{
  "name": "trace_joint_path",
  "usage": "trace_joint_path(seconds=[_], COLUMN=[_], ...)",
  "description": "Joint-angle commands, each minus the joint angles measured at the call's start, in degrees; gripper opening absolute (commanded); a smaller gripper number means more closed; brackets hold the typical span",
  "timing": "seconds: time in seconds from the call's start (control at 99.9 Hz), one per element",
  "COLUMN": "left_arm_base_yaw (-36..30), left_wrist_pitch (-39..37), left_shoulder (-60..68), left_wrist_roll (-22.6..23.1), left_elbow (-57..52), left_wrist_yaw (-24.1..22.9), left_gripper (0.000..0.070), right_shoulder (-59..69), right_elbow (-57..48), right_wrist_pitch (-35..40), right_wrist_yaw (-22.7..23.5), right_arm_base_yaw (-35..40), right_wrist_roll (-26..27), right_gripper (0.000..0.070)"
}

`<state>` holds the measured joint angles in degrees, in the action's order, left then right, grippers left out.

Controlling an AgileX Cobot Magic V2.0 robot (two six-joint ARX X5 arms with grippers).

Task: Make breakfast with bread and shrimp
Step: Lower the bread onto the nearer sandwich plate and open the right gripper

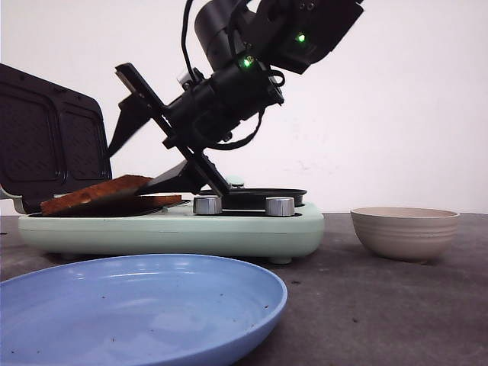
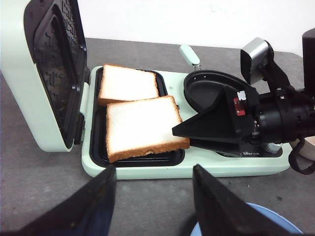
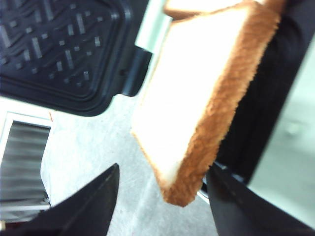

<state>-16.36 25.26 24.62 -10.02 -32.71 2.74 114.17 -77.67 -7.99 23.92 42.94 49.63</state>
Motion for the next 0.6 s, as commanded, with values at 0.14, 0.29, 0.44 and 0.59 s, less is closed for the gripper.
trace_joint_path(seconds=[0.14, 0.29, 0.44, 0.59], left_arm_base_yaw=[-0.2, -0.2, -0.2, -0.2], left_wrist_pitch=[-0.6, -0.6, -0.6, -0.6], left_shoulder=[0.0, 0.0, 0.0, 0.0], left_wrist_roll=[0.5, 0.5, 0.5, 0.5], left_elbow=[-0.1, -0.1, -0.1, -0.1], left_wrist_yaw=[-0.2, -0.2, -0.2, -0.2], left_gripper=[0.0231, 0.0231, 0.0231, 0.0231], right_shoulder=[1.6, 1.6, 1.6, 1.6], right_elbow=[-3.3, -3.9, -4.4, -5.0], right_wrist_pitch=[3.3, 5.3, 5.9, 7.2], right_wrist_yaw=[-0.9, -1.4, -0.3, -1.2], right_arm_base_yaw=[0.9, 0.9, 0.9, 1.3], right_wrist_roll=[-4.1, -5.8, -5.8, -7.0], right_gripper=[0.0348, 0.0348, 0.0348, 0.0348])
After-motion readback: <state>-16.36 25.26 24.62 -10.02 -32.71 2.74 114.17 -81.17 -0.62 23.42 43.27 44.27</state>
